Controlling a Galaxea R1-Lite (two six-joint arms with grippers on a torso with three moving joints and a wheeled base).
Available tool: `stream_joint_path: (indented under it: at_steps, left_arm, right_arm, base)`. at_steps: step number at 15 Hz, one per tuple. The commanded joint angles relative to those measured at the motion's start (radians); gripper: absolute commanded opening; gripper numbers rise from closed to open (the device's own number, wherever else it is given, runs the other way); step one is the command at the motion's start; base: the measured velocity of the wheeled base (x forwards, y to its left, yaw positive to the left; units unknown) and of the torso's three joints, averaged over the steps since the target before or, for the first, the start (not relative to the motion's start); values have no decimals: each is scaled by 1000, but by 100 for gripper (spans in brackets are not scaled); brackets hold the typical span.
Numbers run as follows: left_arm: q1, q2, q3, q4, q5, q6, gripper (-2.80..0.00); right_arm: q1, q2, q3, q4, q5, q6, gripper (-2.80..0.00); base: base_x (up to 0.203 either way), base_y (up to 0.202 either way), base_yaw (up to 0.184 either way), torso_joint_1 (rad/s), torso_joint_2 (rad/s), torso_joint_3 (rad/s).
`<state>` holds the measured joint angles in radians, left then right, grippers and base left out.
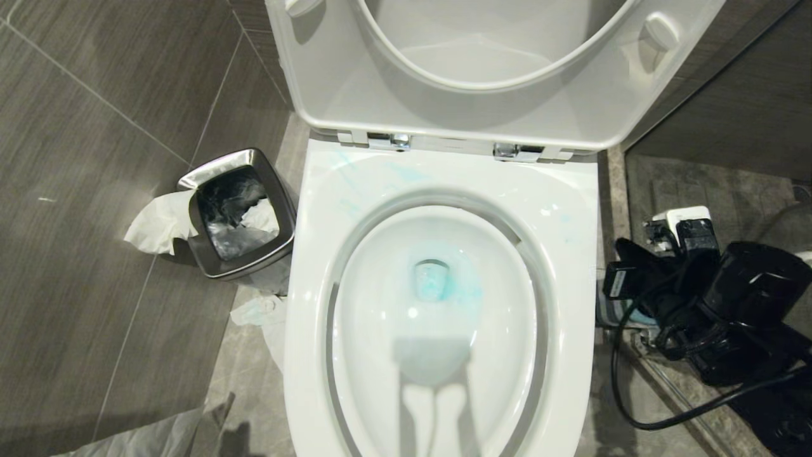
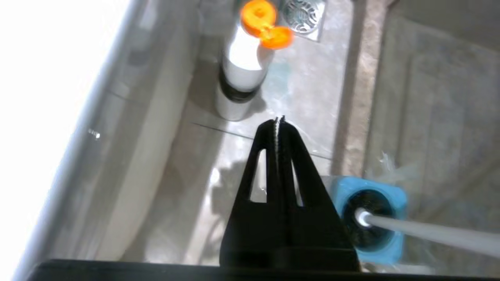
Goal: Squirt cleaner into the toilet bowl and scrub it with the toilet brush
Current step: Place the cleaning agent on the floor, then scrub the toilet bowl
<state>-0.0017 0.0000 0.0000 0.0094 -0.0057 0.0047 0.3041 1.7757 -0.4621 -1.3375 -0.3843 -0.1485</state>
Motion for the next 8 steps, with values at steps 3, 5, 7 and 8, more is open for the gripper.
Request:
stream_joint_path:
  at_steps: [3, 5, 7, 8]
  left_arm:
    - [0, 0, 2, 0, 0, 0, -280]
    - [0, 0, 2, 0, 0, 0, -280]
    - [0, 0, 2, -1, 0, 0, -280]
    - [0, 0, 2, -2, 0, 0, -280]
  right_arm:
    - [-50, -182, 6, 166, -13, -3, -280]
    - [-140, -224, 22, 220, -37, -16, -280]
    - [-231, -260, 30, 253, -52, -34, -280]
    - [-268, -285, 25, 263, -60, -55, -280]
  base:
    - [0, 0, 0, 0, 0, 0]
    - [0, 0, 0, 0, 0, 0]
    - [0, 0, 0, 0, 0, 0]
    - [0, 0, 0, 0, 0, 0]
